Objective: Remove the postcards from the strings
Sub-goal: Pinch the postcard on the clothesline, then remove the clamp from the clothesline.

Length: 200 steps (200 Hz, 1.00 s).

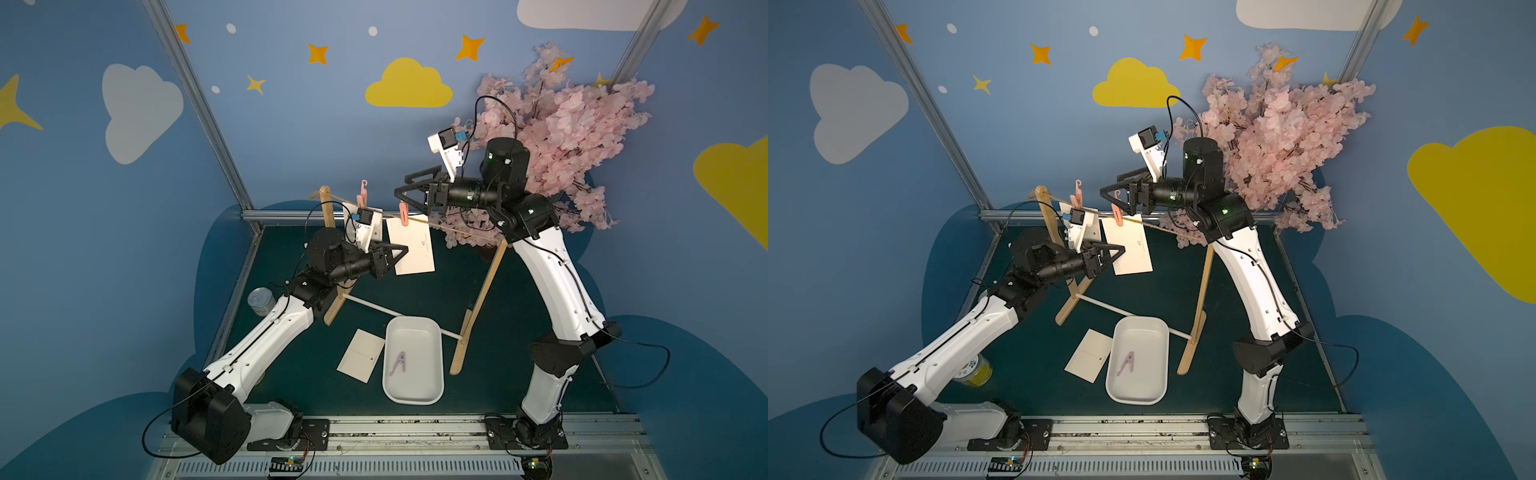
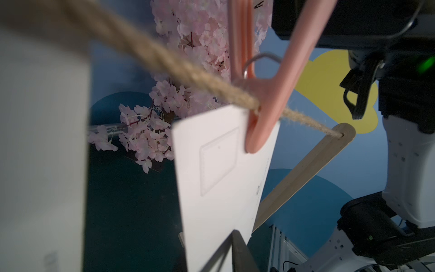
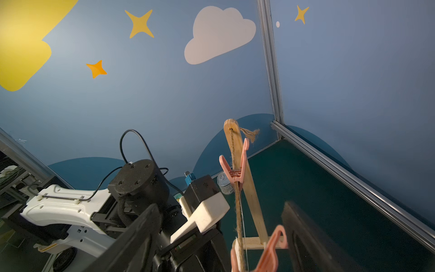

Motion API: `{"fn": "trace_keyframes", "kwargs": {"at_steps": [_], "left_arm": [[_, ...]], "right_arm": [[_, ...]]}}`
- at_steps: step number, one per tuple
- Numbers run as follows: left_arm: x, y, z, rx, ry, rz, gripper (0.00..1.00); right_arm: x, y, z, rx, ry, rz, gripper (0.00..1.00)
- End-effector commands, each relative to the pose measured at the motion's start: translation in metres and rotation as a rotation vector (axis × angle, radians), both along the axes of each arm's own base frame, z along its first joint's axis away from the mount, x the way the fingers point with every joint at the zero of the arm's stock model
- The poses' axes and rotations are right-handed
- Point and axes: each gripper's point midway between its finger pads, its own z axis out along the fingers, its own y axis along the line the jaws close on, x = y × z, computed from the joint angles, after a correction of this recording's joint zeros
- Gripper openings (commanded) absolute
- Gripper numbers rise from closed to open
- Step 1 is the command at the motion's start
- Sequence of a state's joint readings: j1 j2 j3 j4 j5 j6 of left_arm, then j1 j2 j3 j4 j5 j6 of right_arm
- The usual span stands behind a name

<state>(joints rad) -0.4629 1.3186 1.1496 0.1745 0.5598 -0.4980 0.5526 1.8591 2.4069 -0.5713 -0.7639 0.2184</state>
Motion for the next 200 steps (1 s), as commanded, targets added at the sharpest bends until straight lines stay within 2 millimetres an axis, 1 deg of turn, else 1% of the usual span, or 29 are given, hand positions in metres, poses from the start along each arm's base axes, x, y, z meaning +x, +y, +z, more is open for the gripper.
{"fn": "trace_keyframes", "kwargs": {"at_steps": [1, 12, 63, 165, 200], "left_arm": [[-0.006, 0.000, 0.005, -0.005, -0.034, -0.024, 0.16], [-0.007, 0.000, 0.004, -0.002, -0.036, -0.026, 0.12], [-0.010, 0.002, 0.004, 0.008, -0.049, -0.029, 0.04], [-0.010, 0.002, 0.006, 0.012, -0.056, -0.039, 0.03], [-0.009, 0.003, 0.007, 0.012, -0.059, -0.033, 0.03]], "right_arm": [[0.000, 0.002, 0.000, -0.006, -0.013, 0.010, 0.83], [0.000, 0.003, 0.000, -0.007, -0.013, 0.015, 0.83], [0.001, 0.006, -0.002, -0.014, -0.020, 0.032, 0.83], [0.007, 0.012, -0.017, -0.042, 0.003, 0.056, 0.83], [0.009, 0.014, -0.026, -0.058, 0.027, 0.065, 0.83]]}}
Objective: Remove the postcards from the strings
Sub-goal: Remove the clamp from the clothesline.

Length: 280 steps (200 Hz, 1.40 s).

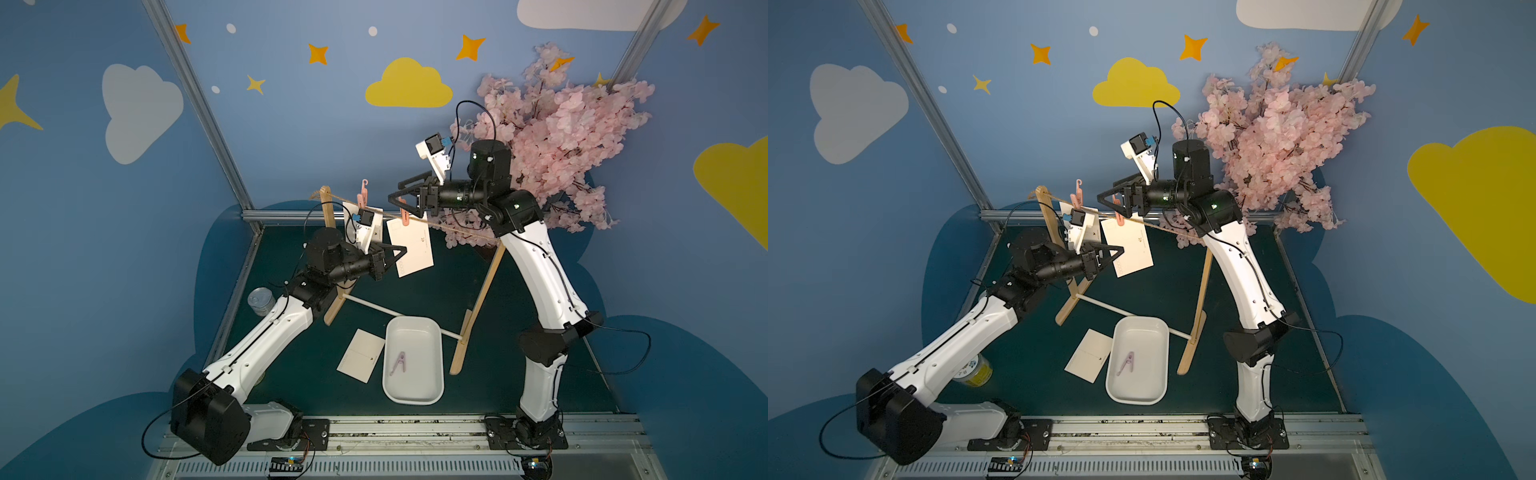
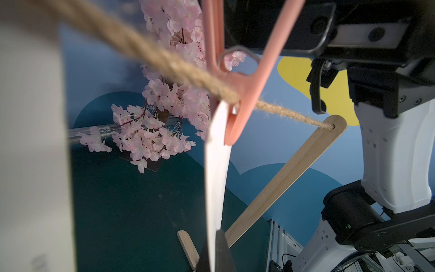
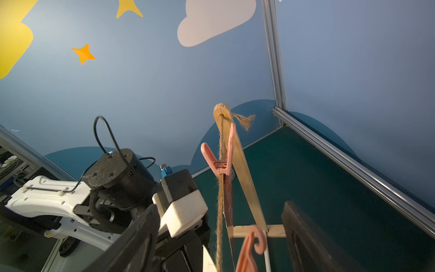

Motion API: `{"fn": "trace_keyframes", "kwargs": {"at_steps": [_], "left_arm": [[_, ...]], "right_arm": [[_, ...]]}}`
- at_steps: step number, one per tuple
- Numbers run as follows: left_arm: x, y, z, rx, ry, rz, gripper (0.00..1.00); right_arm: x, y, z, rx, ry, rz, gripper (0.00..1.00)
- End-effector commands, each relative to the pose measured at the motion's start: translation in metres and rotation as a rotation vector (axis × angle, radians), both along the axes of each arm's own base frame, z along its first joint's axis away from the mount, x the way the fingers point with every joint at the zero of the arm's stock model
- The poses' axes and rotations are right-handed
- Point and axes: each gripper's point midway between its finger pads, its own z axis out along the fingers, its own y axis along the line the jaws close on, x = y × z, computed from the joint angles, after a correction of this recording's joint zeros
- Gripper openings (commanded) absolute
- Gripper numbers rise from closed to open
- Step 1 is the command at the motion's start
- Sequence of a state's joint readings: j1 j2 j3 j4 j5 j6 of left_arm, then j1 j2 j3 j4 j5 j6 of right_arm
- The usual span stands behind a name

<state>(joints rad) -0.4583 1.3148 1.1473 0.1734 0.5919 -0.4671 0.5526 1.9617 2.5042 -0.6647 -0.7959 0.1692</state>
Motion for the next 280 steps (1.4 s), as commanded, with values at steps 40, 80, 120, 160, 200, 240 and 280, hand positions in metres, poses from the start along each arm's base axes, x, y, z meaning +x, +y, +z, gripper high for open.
{"fn": "trace_keyframes", "kwargs": {"at_steps": [40, 80, 120, 160, 200, 240, 280], "left_arm": [[-0.006, 0.003, 0.008, 0.002, -0.033, -0.015, 0.03], [-0.006, 0.001, 0.008, 0.008, -0.030, -0.030, 0.03], [-0.009, -0.002, 0.008, 0.011, -0.027, -0.052, 0.04], [-0.010, -0.002, 0.007, 0.023, -0.025, -0.062, 0.03], [-0.013, -0.003, 0.006, 0.030, -0.025, -0.080, 0.03], [-0.016, -0.004, 0.006, 0.036, -0.023, -0.102, 0.03], [-0.017, -0.003, 0.007, 0.038, -0.023, -0.110, 0.03]], "right_arm": [[-0.011, 0.002, -0.004, -0.014, 0.000, 0.063, 0.83], [-0.020, 0.002, -0.010, -0.034, 0.005, 0.097, 0.80], [-0.024, 0.002, -0.012, -0.045, 0.003, 0.112, 0.76], [-0.026, 0.002, -0.014, -0.051, 0.006, 0.123, 0.70], [-0.029, 0.001, -0.014, -0.049, 0.002, 0.139, 0.62], [-0.032, 0.001, -0.014, -0.050, -0.002, 0.153, 0.55], [-0.033, 0.000, -0.018, -0.063, -0.004, 0.159, 0.55]]}}
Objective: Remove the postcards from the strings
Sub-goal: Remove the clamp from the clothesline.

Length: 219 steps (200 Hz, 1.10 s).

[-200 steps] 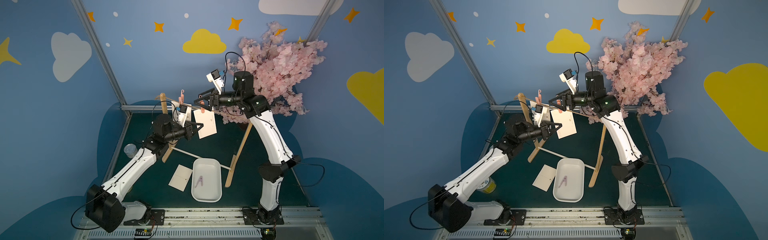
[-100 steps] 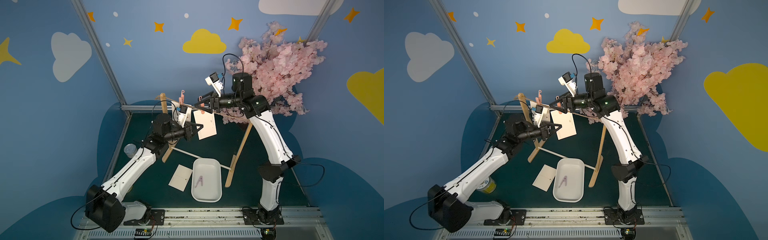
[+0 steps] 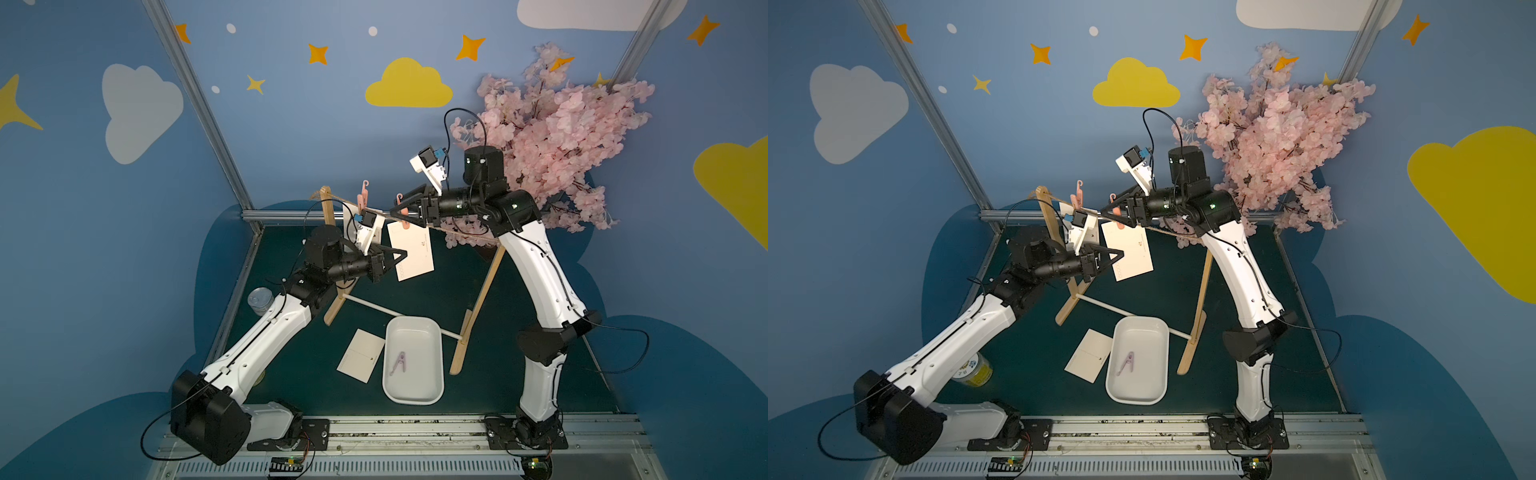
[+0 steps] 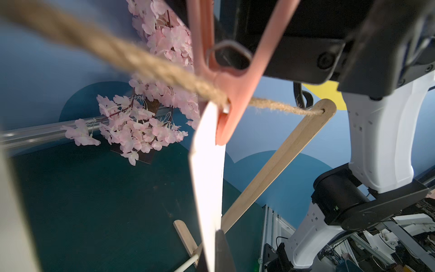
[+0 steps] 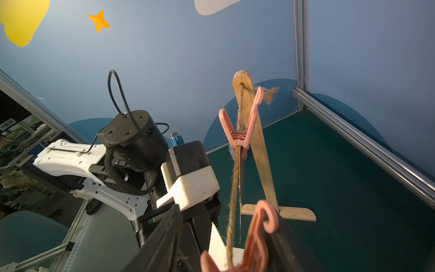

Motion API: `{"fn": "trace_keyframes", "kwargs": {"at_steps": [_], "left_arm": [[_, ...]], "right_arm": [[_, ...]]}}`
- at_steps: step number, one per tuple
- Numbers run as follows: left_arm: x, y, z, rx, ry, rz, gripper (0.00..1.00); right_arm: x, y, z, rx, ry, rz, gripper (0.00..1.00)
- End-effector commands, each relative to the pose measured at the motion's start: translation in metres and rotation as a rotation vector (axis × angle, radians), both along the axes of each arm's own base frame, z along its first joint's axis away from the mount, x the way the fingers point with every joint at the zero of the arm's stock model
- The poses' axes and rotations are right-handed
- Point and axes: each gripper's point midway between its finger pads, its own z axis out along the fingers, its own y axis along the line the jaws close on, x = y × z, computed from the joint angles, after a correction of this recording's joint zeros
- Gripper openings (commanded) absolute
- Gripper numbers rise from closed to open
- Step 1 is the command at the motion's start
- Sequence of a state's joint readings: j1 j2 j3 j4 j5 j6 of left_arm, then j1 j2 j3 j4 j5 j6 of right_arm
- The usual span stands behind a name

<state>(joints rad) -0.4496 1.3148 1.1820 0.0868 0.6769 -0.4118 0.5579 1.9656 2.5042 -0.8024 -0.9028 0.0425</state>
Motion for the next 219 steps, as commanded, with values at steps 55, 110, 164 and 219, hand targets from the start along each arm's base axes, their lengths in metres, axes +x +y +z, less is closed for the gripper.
{"fn": "trace_keyframes", "kwargs": {"at_steps": [55, 110, 164, 219], "left_arm": [[-0.005, -0.001, 0.008, 0.001, -0.024, -0.032, 0.03], [-0.004, 0.001, 0.009, 0.002, -0.028, -0.025, 0.03], [-0.004, 0.001, 0.009, 0.001, -0.028, -0.029, 0.03], [-0.004, 0.001, 0.008, 0.001, -0.024, -0.030, 0.03]], "right_arm": [[-0.009, -0.002, 0.000, -0.009, -0.015, 0.034, 0.56], [-0.006, -0.002, -0.004, -0.017, -0.009, 0.033, 0.61], [-0.006, -0.001, -0.008, -0.021, -0.002, 0.046, 0.58], [-0.005, -0.002, -0.010, -0.023, -0.003, 0.051, 0.46]]}}
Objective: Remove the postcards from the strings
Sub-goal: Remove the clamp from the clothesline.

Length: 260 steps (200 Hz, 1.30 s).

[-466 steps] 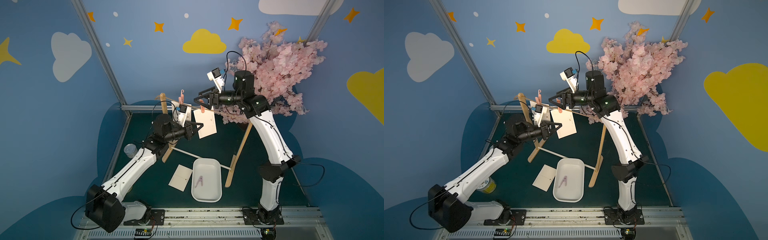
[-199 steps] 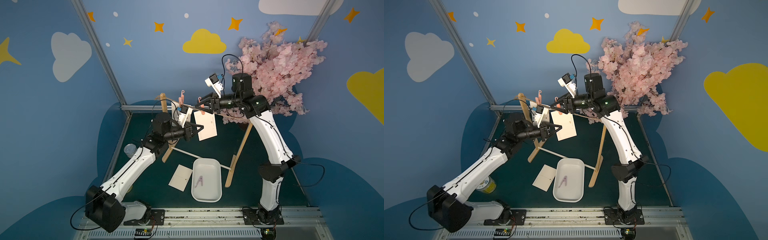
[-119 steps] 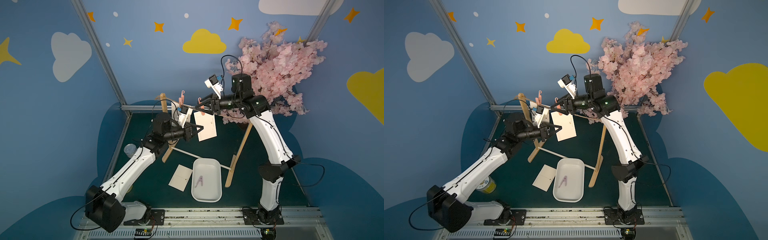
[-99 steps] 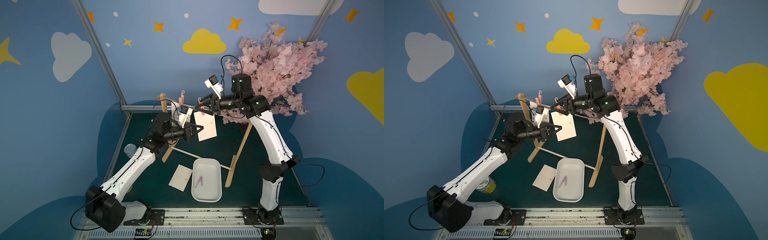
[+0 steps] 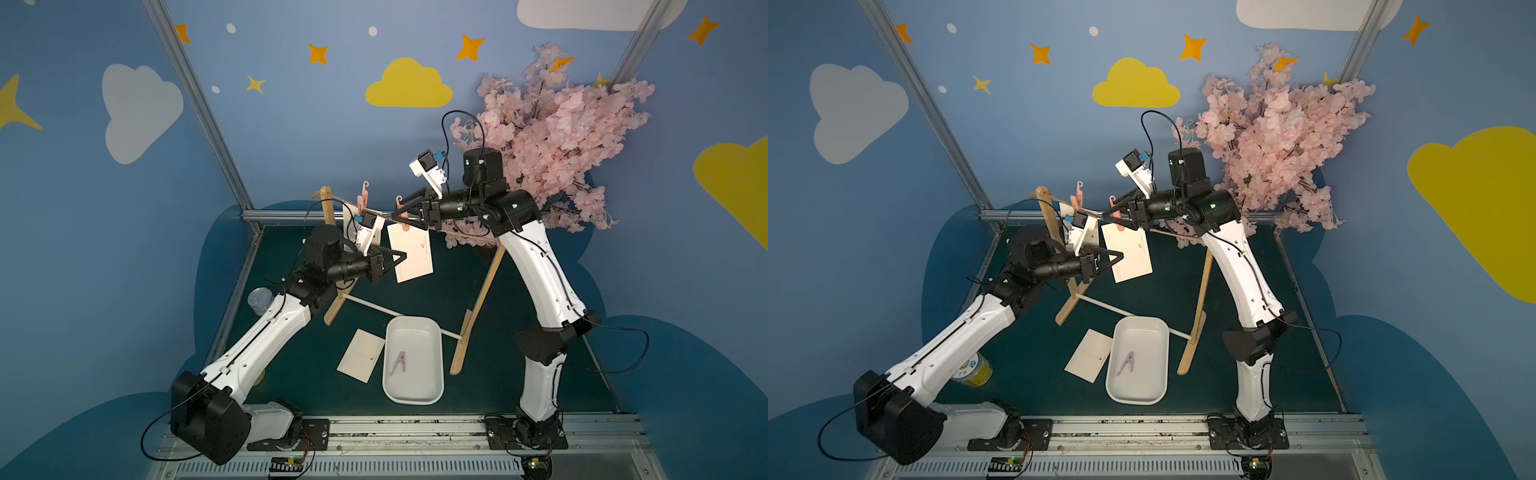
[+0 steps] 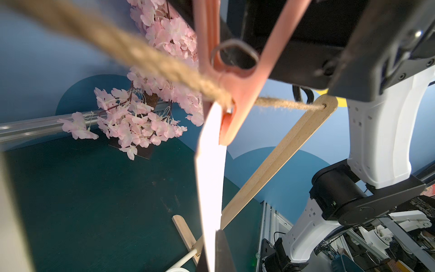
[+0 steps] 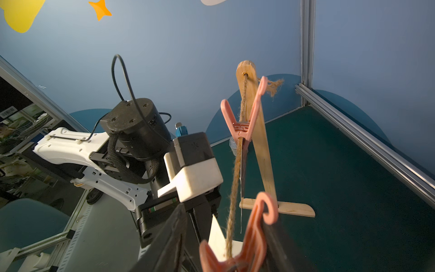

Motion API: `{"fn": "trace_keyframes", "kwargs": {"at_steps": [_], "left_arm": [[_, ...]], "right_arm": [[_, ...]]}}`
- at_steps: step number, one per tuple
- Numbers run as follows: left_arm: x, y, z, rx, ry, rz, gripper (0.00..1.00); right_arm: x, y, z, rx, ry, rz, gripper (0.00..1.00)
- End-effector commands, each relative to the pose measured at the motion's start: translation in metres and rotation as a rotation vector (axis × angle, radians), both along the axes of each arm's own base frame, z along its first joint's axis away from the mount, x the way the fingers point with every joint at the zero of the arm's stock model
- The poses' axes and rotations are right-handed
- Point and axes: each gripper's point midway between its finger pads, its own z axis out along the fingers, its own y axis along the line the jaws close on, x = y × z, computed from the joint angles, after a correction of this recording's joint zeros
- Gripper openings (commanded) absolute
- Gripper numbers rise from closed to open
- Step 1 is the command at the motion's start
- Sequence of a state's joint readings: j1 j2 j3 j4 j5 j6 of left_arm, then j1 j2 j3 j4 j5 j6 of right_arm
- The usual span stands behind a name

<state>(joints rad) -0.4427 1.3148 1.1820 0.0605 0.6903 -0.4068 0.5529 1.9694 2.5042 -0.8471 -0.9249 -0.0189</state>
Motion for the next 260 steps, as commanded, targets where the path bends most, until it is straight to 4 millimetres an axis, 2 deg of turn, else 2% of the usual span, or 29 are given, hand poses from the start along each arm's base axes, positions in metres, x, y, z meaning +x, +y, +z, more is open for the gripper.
{"fn": "trace_keyframes", "kwargs": {"at_steps": [1, 170, 200, 212, 228, 260], "left_arm": [[-0.0031, -0.0007, 0.0131, -0.011, -0.045, -0.023, 0.03], [-0.0018, 0.0002, 0.0150, -0.013, -0.049, -0.024, 0.03], [-0.0025, 0.0004, 0.0160, -0.014, -0.052, -0.023, 0.03], [-0.0025, 0.0004, 0.0160, -0.014, -0.052, -0.023, 0.03], [-0.0022, 0.0009, 0.0167, -0.015, -0.054, -0.021, 0.03], [-0.0023, 0.0010, 0.0176, -0.018, -0.055, -0.021, 0.03]], "right_arm": [[-0.0017, 0.0005, -0.0026, -0.003, 0.012, 0.023, 0.46], [0.0047, 0.0045, -0.0105, -0.004, 0.041, 0.031, 0.27], [0.0055, 0.0051, -0.0109, -0.003, 0.044, 0.031, 0.20], [0.0058, 0.0053, -0.0116, -0.004, 0.047, 0.031, 0.14], [0.0056, 0.0055, -0.0118, -0.003, 0.051, 0.033, 0.00], [0.0050, 0.0055, -0.0108, -0.003, 0.047, 0.030, 0.00]]}}
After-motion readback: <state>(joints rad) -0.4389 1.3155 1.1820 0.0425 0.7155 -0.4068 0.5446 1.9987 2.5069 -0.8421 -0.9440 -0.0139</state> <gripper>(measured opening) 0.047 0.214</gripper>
